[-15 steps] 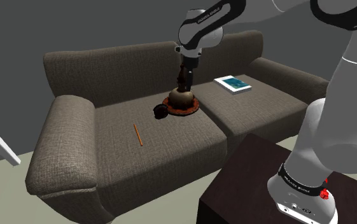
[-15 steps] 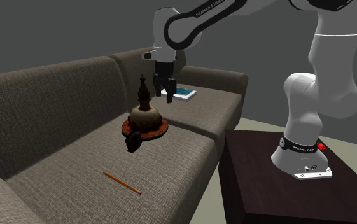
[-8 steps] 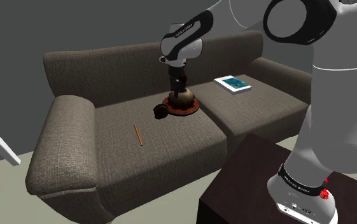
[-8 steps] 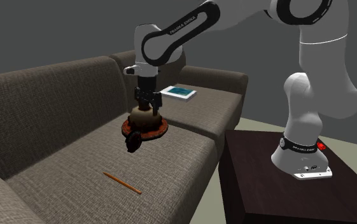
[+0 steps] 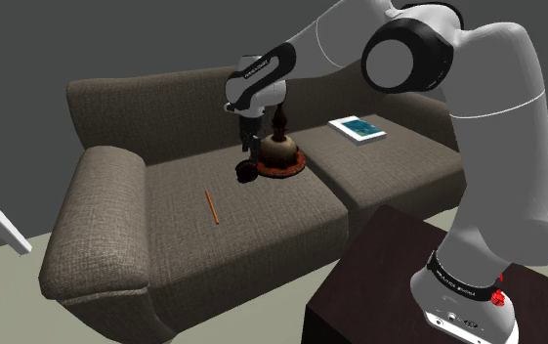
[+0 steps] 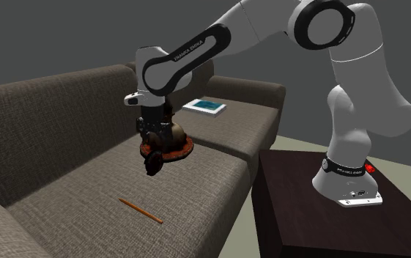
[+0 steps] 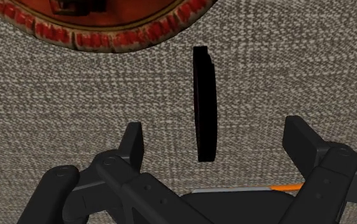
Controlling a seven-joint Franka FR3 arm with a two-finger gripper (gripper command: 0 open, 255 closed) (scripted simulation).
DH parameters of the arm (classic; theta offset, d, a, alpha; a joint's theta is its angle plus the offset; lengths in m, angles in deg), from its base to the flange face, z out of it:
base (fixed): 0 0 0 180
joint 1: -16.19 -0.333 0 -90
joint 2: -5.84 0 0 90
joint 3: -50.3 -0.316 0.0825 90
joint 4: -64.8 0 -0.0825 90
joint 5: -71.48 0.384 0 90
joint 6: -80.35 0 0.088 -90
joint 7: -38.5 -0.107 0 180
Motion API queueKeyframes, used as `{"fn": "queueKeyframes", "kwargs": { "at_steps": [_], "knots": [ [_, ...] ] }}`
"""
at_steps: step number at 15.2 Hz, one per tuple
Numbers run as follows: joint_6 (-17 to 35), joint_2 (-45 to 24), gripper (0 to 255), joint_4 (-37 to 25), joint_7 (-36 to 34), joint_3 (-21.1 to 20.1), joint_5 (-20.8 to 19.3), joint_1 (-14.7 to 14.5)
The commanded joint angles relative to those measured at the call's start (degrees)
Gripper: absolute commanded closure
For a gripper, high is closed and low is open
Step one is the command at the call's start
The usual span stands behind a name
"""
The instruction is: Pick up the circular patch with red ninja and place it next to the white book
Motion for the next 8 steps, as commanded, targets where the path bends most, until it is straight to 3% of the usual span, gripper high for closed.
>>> {"fn": "queueKeyframes", "kwargs": {
  "at_steps": [1,8],
  "knots": [
    [1.0,-1.0,0,0.0,0.4,-0.3,0.4,0.1],
    [3.5,-3.0,0,0.5,0.9,-0.8,1.1,0.1]
  ]
}}
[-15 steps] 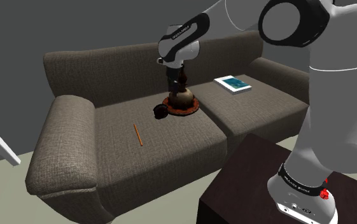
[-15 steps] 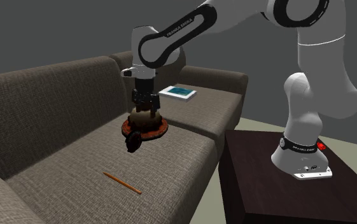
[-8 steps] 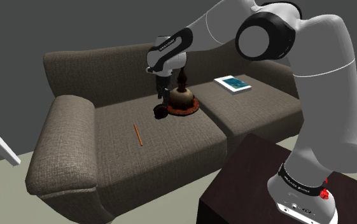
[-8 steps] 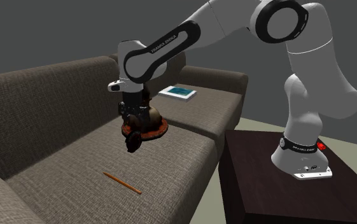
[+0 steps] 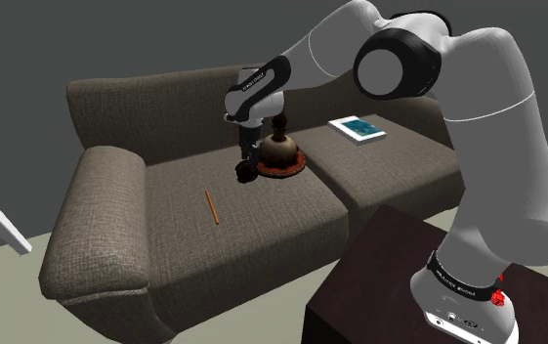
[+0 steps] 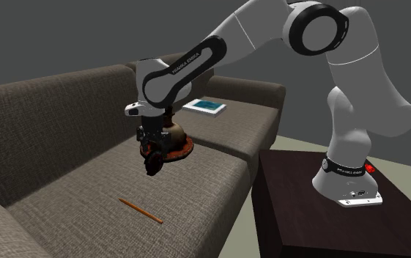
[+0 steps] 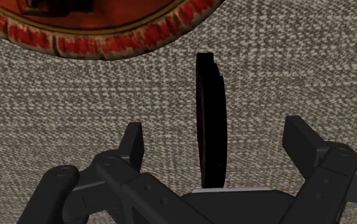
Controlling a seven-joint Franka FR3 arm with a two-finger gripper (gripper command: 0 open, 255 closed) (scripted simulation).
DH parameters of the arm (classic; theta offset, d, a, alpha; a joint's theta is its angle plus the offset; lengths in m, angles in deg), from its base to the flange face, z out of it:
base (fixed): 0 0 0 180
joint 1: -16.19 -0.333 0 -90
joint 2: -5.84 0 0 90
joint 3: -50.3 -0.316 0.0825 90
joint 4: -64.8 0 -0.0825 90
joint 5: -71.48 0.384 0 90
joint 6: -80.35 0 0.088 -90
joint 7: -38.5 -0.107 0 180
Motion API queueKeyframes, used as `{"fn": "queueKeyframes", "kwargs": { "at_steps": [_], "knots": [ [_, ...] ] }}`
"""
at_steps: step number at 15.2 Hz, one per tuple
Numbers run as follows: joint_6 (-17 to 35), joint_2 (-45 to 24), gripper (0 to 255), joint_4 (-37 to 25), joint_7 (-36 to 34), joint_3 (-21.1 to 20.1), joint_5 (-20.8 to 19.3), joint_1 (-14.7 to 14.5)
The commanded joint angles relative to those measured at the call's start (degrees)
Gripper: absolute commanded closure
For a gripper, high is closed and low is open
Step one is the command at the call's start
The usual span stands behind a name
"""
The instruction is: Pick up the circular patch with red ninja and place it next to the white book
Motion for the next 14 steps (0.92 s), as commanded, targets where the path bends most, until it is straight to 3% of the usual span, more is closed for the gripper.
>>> {"fn": "queueKeyframes", "kwargs": {
  "at_steps": [1,5,6,14],
  "knots": [
    [0.1,-0.1,0,0.0,0.0,0.0,0.0,0.0],
    [0.1,-0.1,0,0.0,0.0,0.0,0.0,0.0],
    [0.1,-0.1,255,0.0,0.0,0.0,0.0,0.0],
    [0.1,-0.1,255,0.0,0.0,0.0,0.0,0.0]
  ]
}}
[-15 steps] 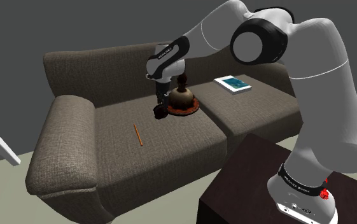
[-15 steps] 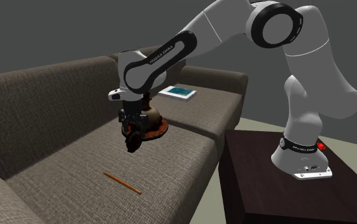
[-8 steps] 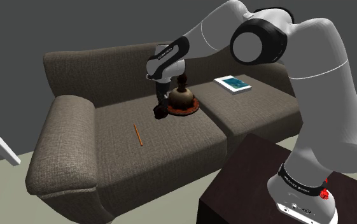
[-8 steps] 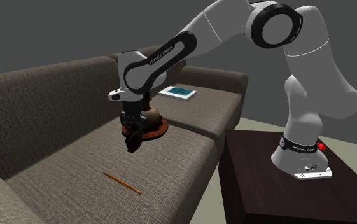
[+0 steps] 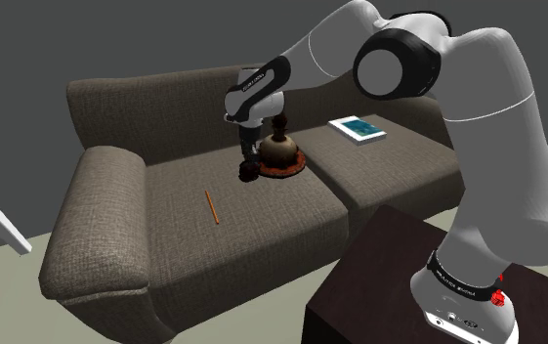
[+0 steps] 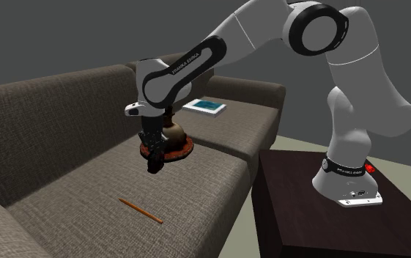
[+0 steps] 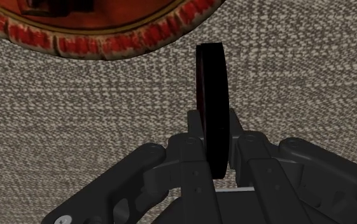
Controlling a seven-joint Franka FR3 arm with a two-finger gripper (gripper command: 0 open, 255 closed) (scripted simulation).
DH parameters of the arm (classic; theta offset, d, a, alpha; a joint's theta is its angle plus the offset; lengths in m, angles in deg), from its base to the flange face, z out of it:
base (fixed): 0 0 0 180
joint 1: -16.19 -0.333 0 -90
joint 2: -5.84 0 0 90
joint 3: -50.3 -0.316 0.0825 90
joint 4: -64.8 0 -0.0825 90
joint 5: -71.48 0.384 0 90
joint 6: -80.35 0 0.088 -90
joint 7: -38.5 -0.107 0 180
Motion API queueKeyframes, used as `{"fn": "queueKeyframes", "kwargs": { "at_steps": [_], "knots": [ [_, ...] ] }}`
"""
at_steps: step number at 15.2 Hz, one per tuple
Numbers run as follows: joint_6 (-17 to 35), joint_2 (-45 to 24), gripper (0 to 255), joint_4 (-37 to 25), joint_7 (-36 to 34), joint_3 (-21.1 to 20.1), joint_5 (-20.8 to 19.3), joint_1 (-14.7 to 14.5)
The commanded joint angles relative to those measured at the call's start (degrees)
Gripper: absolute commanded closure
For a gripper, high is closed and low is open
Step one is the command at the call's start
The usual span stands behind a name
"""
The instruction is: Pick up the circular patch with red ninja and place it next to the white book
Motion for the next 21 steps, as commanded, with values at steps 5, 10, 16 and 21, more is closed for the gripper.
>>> {"fn": "queueKeyframes", "kwargs": {
  "at_steps": [5,10,16,21],
  "knots": [
    [-2.2,1.6,255,-0.6,-0.6,0.4,-0.7,-0.2],
    [-5.0,3.5,255,-1.6,-1.4,0.9,-1.5,-0.5],
    [-8.6,5.5,255,-3.4,-2.4,1.4,-2.5,-0.6],
    [-11.7,6.8,255,-5.2,-3.1,1.7,-3.1,-0.7]
  ]
}}
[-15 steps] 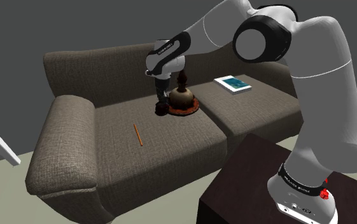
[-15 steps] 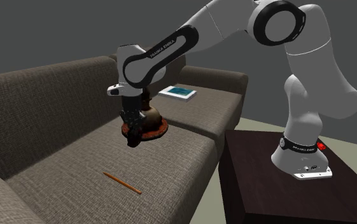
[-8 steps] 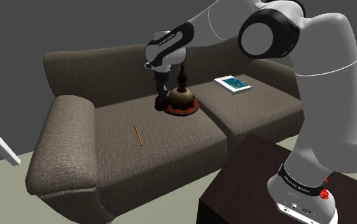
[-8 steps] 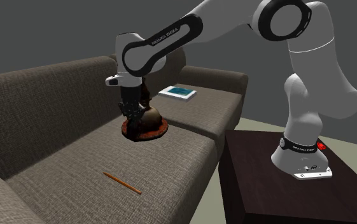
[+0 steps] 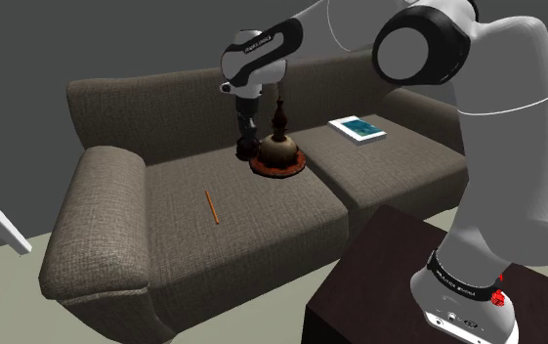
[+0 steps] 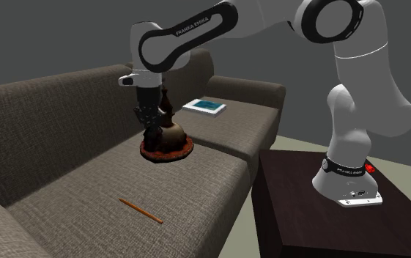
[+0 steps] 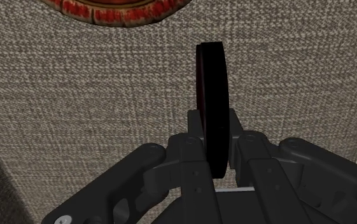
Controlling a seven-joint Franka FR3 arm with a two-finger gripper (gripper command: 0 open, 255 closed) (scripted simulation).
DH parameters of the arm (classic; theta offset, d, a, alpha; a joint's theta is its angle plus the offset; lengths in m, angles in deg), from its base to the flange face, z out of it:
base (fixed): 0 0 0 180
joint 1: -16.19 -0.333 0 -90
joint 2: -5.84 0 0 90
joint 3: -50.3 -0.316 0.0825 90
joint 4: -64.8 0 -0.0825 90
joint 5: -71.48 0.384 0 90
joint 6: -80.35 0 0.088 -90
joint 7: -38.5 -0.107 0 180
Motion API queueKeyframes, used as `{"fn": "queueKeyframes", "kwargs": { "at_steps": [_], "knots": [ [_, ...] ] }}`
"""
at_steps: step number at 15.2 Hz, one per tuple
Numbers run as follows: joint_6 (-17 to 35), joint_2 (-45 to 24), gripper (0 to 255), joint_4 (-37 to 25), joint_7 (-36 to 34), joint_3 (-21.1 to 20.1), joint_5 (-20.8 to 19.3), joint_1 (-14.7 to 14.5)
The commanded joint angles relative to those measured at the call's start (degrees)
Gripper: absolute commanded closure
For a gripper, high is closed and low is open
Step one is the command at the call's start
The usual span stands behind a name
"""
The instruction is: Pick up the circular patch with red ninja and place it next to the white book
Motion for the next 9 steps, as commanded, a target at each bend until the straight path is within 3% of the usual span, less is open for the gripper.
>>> {"fn": "queueKeyframes", "kwargs": {
  "at_steps": [1,9],
  "knots": [
    [-1.3,0.6,255,-0.8,-0.2,0.1,-0.3,0.0],
    [-6.6,2.1,255,-4.7,-1.3,0.5,-1.1,0.1]
  ]
}}
